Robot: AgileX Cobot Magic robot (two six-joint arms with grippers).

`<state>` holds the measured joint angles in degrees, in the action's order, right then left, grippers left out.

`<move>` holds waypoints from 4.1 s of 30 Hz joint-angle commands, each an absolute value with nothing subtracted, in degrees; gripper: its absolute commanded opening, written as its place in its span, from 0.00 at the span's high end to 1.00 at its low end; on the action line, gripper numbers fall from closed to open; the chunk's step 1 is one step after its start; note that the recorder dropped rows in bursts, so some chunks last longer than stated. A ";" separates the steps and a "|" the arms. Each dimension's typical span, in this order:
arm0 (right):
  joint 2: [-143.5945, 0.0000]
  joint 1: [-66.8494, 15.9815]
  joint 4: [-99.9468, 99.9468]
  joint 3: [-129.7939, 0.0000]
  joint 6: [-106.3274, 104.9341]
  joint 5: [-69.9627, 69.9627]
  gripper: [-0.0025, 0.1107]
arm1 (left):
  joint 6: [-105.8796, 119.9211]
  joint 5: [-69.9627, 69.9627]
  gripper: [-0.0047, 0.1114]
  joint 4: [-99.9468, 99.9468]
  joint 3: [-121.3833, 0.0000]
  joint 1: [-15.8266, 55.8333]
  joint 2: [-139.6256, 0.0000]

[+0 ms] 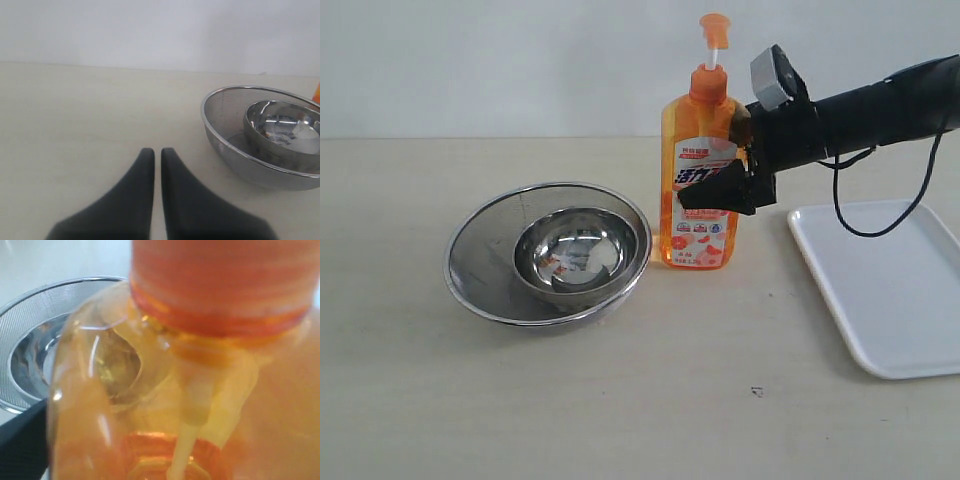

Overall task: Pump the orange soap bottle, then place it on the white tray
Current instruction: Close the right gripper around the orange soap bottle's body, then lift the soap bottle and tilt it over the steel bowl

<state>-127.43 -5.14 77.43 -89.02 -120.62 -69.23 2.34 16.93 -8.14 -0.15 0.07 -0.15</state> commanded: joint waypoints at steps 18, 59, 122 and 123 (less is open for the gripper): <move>-126.61 -5.19 78.05 -89.38 -116.81 -68.43 0.91 | 2.57 16.93 0.92 -7.89 0.00 0.35 0.00; -111.57 0.06 66.85 -87.99 -90.47 -60.63 0.98 | 2.67 16.93 0.92 -7.89 0.00 0.35 0.00; -98.10 -39.95 54.89 -52.69 -68.94 34.25 0.98 | 2.67 16.93 0.92 -7.89 0.00 0.35 0.00; -98.41 -39.95 54.78 -52.69 -69.24 34.64 0.98 | 2.67 16.93 0.92 -7.89 0.00 0.35 0.00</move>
